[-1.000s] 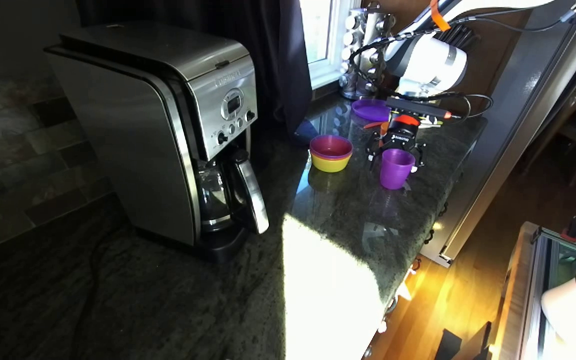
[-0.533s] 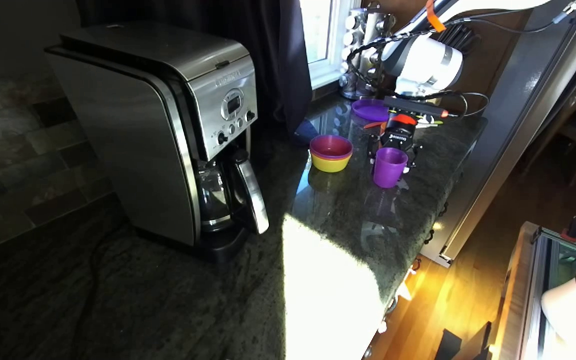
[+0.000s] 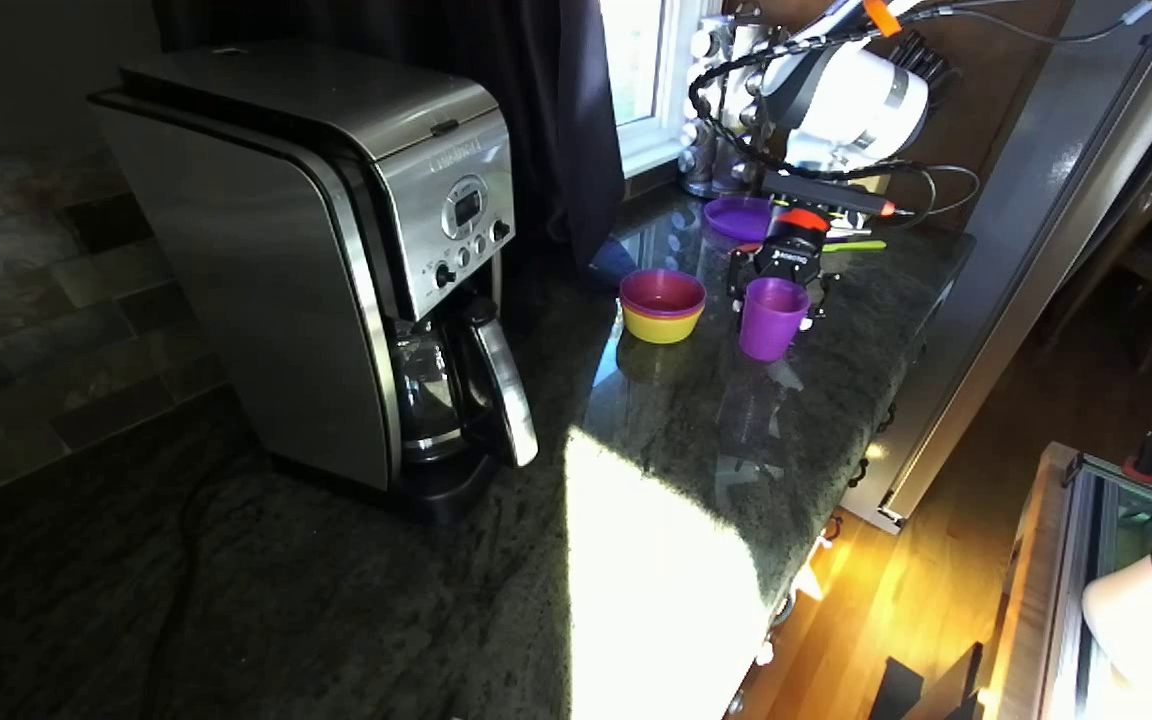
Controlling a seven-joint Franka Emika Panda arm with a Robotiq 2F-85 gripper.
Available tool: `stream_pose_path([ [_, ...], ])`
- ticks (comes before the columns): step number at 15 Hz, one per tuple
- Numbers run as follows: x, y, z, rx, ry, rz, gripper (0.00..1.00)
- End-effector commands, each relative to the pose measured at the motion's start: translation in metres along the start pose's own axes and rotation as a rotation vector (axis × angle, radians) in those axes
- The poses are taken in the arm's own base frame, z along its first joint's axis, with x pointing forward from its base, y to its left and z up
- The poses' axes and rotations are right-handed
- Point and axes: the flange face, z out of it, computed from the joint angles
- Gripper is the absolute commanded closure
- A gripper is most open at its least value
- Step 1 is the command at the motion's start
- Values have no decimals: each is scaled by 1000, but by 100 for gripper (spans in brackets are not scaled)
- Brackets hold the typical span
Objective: Place the purple cup upside down.
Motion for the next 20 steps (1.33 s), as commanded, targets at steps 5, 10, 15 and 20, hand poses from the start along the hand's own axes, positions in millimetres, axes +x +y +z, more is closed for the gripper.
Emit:
stream_pose_path([
  [5, -104, 7, -23, -8, 293, 2, 57],
  [10, -167, 8, -18, 71, 558, 10, 57],
  [15, -198, 4, -5, 133, 808, 68, 57],
  [20, -211, 5, 1, 116, 1039, 191, 57],
])
